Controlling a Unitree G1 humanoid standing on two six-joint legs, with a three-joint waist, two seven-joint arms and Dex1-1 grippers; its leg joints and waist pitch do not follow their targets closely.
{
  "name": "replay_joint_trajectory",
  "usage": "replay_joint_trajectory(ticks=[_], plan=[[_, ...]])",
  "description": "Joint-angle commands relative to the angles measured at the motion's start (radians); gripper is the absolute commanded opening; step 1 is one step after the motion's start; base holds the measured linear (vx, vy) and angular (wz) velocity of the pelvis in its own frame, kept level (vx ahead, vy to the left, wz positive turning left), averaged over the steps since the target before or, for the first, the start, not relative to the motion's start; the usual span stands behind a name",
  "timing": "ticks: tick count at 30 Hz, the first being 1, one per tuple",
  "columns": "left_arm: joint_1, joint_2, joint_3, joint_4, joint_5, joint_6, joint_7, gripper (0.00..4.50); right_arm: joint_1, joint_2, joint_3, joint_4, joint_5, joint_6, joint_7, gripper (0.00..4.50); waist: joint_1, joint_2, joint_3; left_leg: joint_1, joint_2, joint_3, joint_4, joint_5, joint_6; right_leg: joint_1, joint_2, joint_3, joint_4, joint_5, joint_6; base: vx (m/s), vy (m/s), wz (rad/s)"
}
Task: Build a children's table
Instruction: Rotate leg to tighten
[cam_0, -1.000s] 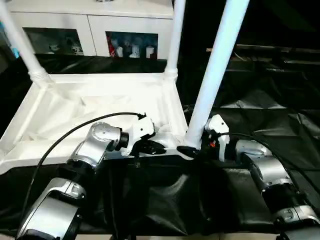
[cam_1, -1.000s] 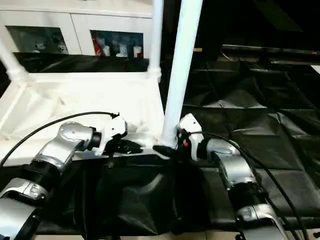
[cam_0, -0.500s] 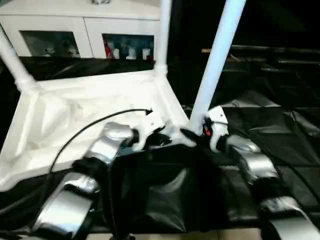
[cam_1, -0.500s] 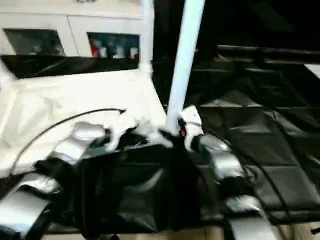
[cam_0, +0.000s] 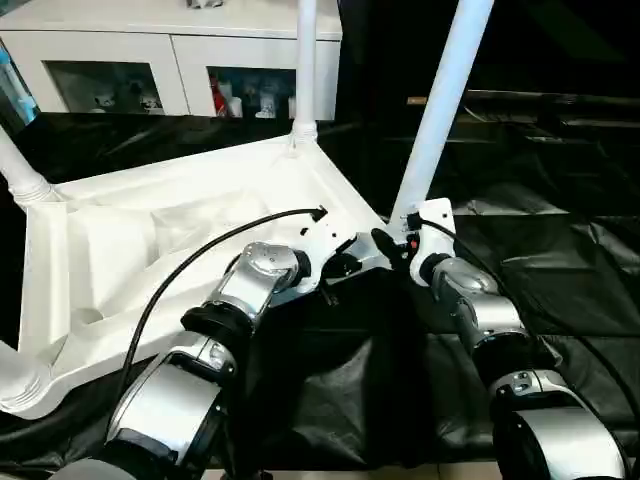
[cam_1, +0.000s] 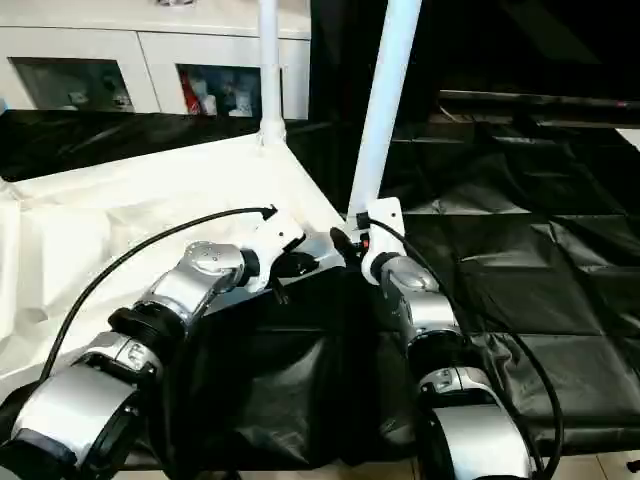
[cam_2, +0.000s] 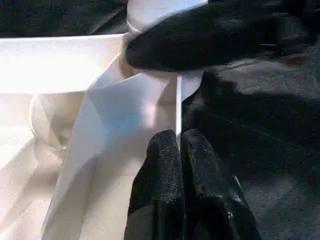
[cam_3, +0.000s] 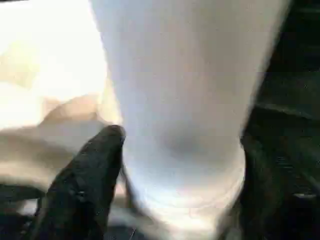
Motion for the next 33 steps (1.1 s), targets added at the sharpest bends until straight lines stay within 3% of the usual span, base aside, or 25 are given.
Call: replay_joint_trajectory(ticks=[1, 6, 10, 18, 23, 33], plan=[[0.015, 0.005, 0.018, -0.047, -0.034, -0.066, -0.045, 0.00, 0.038, 0.018, 0.080, -0.028, 0.012, 0.009, 0.152, 3.61, 0.002, -0.008, -0.063, 0.022, 0.065, -0.038, -0.073, -0.241, 0.032, 0.034, -0.085, 0.043, -0.084, -0.198, -0.201, 0.000, 0.000, 0.00], [0.048, 0.040, 0.007, -0.089, -0.051, -0.081, -0.151, 0.00, 0.070, -0.040, 0.111, -0.088, 0.014, 0.009, 0.287, 3.61, 0.001, -0.005, -0.063, 0.023, 0.066, -0.036, -0.071, -0.225, 0.042, 0.035, -0.082, 0.042, -0.079, -0.172, -0.224, 0.000, 0.000, 0.00], [0.087, 0.096, -0.002, -0.145, -0.094, -0.096, -0.310, 0.00, 0.126, -0.151, 0.134, -0.194, 0.022, 0.024, 0.437, 3.61, 0.010, -0.006, -0.064, 0.022, 0.069, -0.034, -0.071, -0.213, 0.048, 0.038, -0.079, 0.040, -0.073, -0.142, -0.233, 0.000, 0.000, 0.00], [0.138, 0.154, -0.018, -0.242, -0.126, -0.062, -0.472, 0.00, 0.202, -0.252, 0.174, -0.335, 0.043, 0.081, 0.616, 3.61, 0.025, -0.001, -0.062, 0.024, 0.073, -0.031, -0.069, -0.215, 0.050, 0.033, -0.080, 0.041, -0.072, -0.145, -0.242, 0.000, 0.000, 0.00], [0.158, 0.170, -0.019, -0.285, -0.139, -0.038, -0.522, 0.00, 0.213, -0.253, 0.167, -0.362, 0.066, 0.107, 0.635, 3.45, 0.029, -0.002, -0.061, 0.026, 0.073, -0.032, -0.071, -0.239, 0.031, 0.029, -0.082, 0.043, -0.076, -0.202, -0.230, 0.000, 0.000, 0.00], [0.167, 0.168, -0.016, -0.306, -0.130, -0.021, -0.507, 0.00, 0.229, -0.239, 0.183, -0.374, 0.065, 0.131, 0.631, 2.85, 0.033, -0.003, -0.064, 0.024, 0.070, -0.032, -0.068, -0.201, 0.036, 0.030, -0.080, 0.042, -0.070, -0.149, -0.230, 0.000, 0.000, 0.00]])
